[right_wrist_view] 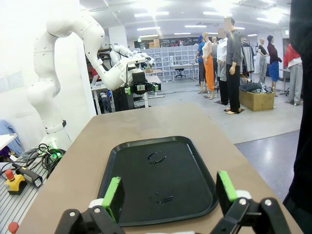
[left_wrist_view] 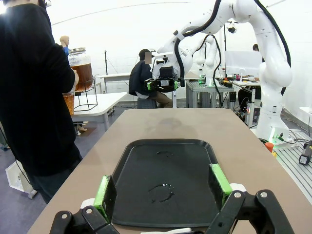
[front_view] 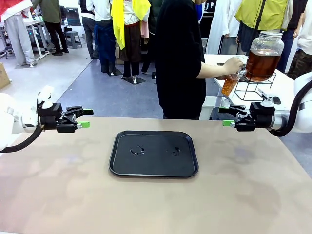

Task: Pour the drink into the iced cup.
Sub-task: Open the gripper to release the iced cup you were holding.

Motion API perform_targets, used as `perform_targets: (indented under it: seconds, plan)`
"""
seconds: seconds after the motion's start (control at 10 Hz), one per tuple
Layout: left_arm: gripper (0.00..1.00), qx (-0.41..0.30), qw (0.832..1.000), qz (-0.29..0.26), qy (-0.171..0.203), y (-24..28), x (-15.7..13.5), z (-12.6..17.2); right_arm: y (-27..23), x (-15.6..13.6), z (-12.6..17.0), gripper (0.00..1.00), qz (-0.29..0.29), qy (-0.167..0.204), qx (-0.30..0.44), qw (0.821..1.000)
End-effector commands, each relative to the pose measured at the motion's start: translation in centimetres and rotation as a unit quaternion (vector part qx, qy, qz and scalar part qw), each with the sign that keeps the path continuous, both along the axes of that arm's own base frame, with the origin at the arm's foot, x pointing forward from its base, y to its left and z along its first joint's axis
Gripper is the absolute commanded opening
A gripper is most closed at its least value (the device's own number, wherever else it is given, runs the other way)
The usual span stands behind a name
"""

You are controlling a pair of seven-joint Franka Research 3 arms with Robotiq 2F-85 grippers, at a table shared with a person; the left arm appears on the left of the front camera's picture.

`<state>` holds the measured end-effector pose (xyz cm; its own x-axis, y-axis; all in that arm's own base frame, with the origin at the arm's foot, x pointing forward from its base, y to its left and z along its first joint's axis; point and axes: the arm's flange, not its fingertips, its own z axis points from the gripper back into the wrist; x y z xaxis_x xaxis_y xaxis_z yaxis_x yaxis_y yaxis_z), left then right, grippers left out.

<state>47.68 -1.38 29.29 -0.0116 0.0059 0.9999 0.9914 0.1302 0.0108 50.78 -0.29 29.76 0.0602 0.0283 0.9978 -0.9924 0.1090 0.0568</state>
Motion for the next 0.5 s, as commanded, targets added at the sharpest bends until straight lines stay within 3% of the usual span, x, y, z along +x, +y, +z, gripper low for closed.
perform_targets:
  seconds: [0.0, 0.4]
  plan:
    - [1.00, -0.005, 1.000, 0.007, -0.007, -0.07, 0.08, 0.02, 0.02, 0.11, 0.26, 1.00, -0.001, -0.002, -0.002, 1.000]
    - [1.00, -0.005, 1.000, 0.007, -0.007, -0.07, 0.08, 0.02, 0.02, 0.11, 0.26, 1.00, -0.001, -0.002, -0.002, 1.000]
